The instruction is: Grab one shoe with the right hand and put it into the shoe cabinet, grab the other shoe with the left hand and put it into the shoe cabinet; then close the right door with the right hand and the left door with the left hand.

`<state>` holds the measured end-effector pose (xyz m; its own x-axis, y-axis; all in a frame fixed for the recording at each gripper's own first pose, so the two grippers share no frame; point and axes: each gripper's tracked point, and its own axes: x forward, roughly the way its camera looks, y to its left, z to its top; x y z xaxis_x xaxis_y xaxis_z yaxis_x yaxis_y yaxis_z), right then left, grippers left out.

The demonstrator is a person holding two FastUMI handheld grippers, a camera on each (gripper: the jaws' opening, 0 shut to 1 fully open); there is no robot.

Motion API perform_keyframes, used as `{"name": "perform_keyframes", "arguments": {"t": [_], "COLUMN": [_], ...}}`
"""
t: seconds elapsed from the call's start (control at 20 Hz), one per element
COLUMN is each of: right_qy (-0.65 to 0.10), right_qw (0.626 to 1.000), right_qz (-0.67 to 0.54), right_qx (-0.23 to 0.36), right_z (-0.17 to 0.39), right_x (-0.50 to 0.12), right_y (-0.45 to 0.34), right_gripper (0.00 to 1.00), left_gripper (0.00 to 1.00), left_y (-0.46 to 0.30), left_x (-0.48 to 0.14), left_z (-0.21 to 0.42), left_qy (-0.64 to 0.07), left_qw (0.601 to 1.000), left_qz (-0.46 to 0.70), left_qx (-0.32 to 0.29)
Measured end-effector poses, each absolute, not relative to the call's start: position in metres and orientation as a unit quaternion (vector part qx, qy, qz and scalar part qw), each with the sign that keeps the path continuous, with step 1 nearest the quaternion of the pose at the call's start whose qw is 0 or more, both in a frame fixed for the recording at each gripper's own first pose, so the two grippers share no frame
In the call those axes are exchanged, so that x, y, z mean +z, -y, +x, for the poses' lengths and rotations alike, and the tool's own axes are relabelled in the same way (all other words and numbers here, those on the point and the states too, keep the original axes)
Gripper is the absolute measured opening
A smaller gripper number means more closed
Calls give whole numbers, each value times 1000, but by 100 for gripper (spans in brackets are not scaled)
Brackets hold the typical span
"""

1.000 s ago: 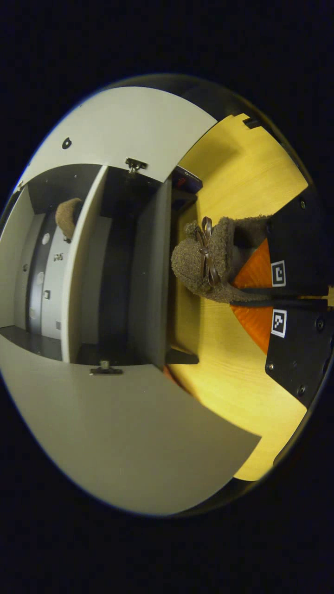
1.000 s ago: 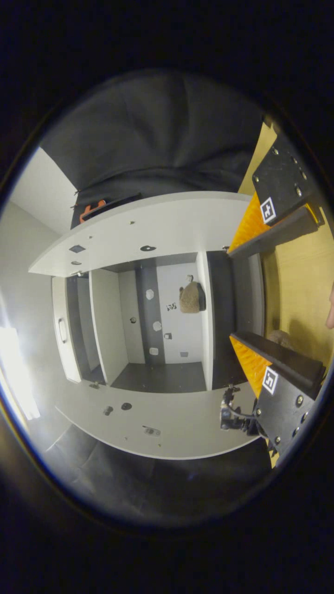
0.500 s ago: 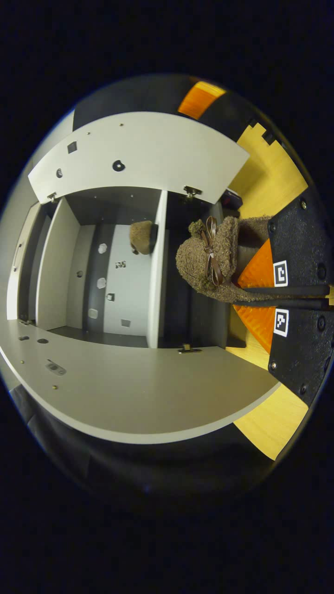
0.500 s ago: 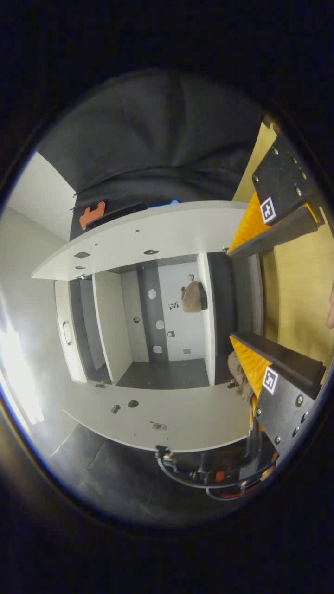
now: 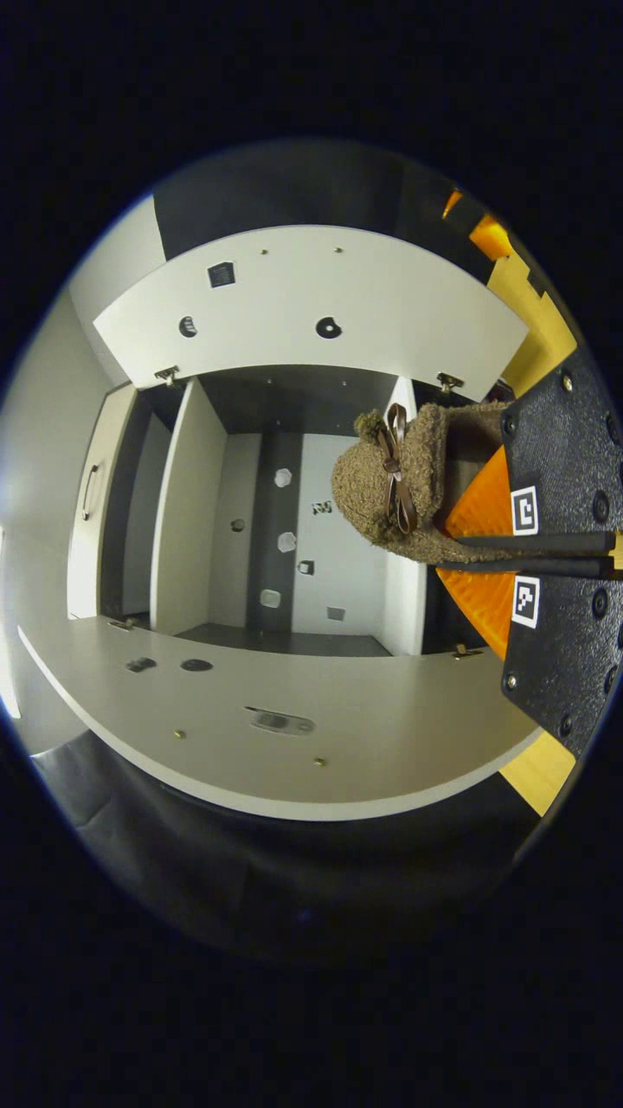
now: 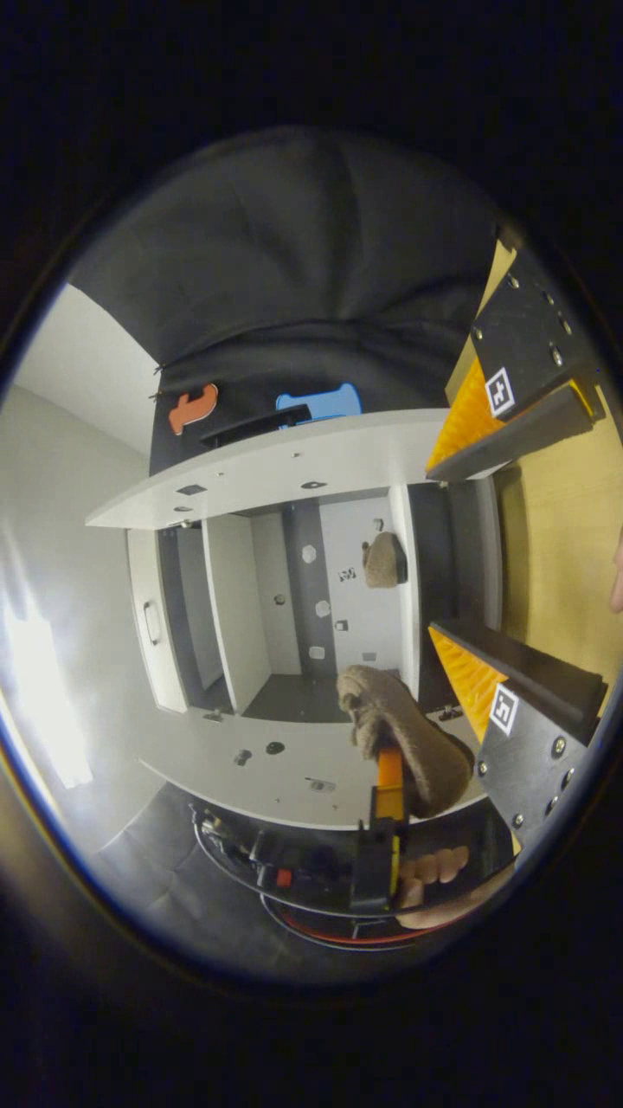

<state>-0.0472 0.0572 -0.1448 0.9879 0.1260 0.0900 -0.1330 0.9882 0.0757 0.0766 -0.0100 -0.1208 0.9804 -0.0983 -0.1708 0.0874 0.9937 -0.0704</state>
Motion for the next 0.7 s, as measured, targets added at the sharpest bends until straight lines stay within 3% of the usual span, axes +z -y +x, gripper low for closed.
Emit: {"name": "perform_keyframes", "arguments": {"t": [0.2, 0.5, 0.7], "right_qy": [50, 78, 90], "right_qw": [996, 997, 995], "right_qz": [45, 1, 2], "right_qx": [54, 26, 32], "right_z": [-51, -52, -53], "right_x": [-128, -77, -52], "right_y": [-47, -37, -45], "right_gripper": [96, 96, 94], "left_gripper": [3, 3, 3], "left_y": [23, 13, 1], "left_x": [-92, -52, -55], "left_z": [105, 177, 240], "left_qy": [-93, -47, -54], "left_qw": [992, 998, 996], "left_qz": [-46, -38, -58], "left_qx": [-66, -12, 30]}}
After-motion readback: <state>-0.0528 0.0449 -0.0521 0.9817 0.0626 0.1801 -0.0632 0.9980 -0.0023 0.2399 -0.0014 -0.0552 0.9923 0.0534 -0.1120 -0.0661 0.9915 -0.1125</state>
